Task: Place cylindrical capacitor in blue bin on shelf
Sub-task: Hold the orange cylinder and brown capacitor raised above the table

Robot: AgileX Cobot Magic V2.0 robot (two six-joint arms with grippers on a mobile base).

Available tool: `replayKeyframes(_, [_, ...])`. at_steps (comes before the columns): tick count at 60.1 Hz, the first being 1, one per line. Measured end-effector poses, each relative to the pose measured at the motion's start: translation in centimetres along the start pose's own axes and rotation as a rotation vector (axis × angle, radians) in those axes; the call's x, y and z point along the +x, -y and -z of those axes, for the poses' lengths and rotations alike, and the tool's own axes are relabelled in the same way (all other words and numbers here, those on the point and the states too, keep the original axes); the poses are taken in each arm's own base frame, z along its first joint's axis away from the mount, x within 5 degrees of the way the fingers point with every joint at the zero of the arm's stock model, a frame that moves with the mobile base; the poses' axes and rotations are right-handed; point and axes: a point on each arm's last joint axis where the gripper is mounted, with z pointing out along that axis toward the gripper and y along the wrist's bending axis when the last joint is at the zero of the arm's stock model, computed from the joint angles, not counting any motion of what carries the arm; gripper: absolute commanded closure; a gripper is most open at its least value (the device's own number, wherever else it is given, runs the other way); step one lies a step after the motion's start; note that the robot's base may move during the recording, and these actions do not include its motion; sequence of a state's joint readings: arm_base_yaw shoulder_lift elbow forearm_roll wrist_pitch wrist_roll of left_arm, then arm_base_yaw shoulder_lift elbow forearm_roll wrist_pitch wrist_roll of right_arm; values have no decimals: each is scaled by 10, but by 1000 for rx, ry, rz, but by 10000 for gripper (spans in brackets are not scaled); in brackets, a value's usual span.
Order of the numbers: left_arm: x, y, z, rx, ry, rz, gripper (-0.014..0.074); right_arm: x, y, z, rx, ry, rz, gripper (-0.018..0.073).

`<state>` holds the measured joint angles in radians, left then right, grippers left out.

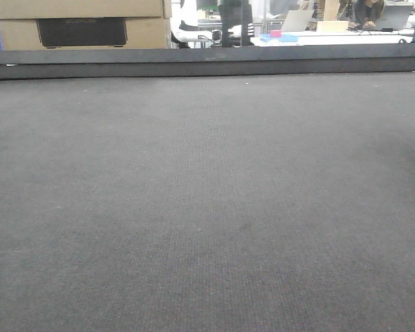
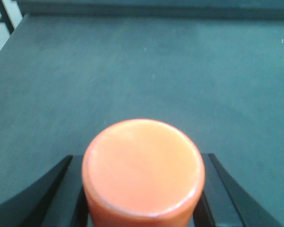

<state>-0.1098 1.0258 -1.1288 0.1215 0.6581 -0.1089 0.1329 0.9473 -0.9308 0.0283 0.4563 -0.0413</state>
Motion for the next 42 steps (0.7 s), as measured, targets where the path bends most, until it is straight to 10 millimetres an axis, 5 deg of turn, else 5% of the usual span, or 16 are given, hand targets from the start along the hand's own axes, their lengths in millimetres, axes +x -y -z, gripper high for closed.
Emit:
replayKeyframes(10, [20,-3,35,-6,3,5,707,15,-6,37,-28,47,12,585])
replayKeyframes(24, [39,-6,65,-3,78,10,707,12,-5,79,-28,184,12,585])
replayKeyframes(42, [38,-6,78,1,152,12,707,12,-5,86,-28,206,12,585])
